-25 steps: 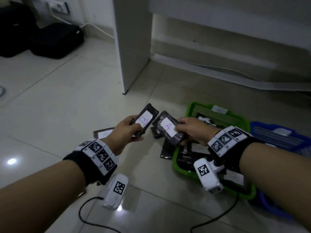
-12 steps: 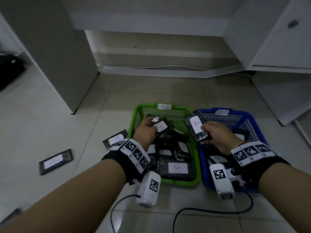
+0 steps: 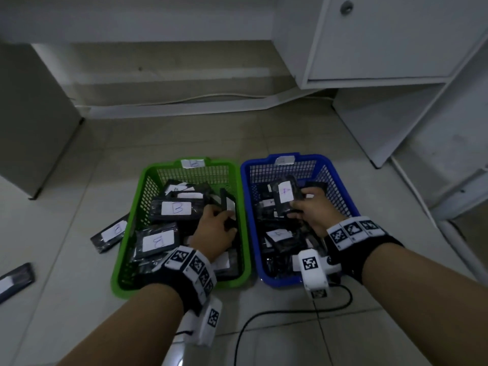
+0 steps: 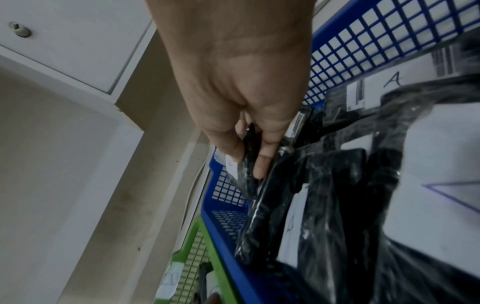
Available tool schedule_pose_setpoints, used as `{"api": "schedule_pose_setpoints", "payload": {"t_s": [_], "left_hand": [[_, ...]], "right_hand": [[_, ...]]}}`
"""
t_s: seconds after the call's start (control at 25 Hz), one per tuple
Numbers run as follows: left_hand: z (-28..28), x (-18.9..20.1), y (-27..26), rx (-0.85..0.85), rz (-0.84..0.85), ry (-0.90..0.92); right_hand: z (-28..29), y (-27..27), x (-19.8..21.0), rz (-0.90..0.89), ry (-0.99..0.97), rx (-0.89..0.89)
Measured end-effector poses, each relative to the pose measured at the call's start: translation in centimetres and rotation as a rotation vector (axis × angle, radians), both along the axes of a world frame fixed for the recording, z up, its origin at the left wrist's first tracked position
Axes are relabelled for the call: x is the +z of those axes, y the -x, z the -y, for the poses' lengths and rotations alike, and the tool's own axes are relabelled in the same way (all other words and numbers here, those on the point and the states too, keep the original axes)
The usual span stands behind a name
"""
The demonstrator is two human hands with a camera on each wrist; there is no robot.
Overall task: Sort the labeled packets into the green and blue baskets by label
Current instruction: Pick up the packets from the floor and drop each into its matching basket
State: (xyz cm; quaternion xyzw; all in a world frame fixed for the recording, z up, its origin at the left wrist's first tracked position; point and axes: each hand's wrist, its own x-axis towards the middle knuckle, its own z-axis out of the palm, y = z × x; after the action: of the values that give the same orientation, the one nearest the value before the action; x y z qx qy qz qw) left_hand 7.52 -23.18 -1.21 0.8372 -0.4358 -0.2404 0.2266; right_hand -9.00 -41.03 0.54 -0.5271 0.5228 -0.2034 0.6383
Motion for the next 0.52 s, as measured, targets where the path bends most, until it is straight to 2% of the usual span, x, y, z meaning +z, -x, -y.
{"api": "schedule_pose_setpoints", "payload": {"t_s": [0.12, 0.2, 0.28, 0.4, 0.52], "left_hand": [[0.0, -0.3, 0.7, 0.000, 0.130, 0.022], [-0.3, 0.0, 0.7, -0.046, 0.204, -0.039], [-0.7, 0.3, 0.1, -0.086, 0.176, -0.059], [-1.5, 1.8, -2.0, -0.164, 0.120, -0.026], [-3.2, 4.6, -5.6, -0.252, 0.187, -0.002]], "right_hand": [[1.0, -0.4, -0.9, -0.050, 0.015, 0.091], [0.9, -0.8, -1.0, -0.267, 0.211, 0.270], [0.0, -1.5, -0.7, -0.453, 0.429, 0.417], [-1.7, -2.6, -0.5, -0.493, 0.624, 0.471], [-4.1, -4.4, 0.4, -0.490, 0.779, 0.568]]}}
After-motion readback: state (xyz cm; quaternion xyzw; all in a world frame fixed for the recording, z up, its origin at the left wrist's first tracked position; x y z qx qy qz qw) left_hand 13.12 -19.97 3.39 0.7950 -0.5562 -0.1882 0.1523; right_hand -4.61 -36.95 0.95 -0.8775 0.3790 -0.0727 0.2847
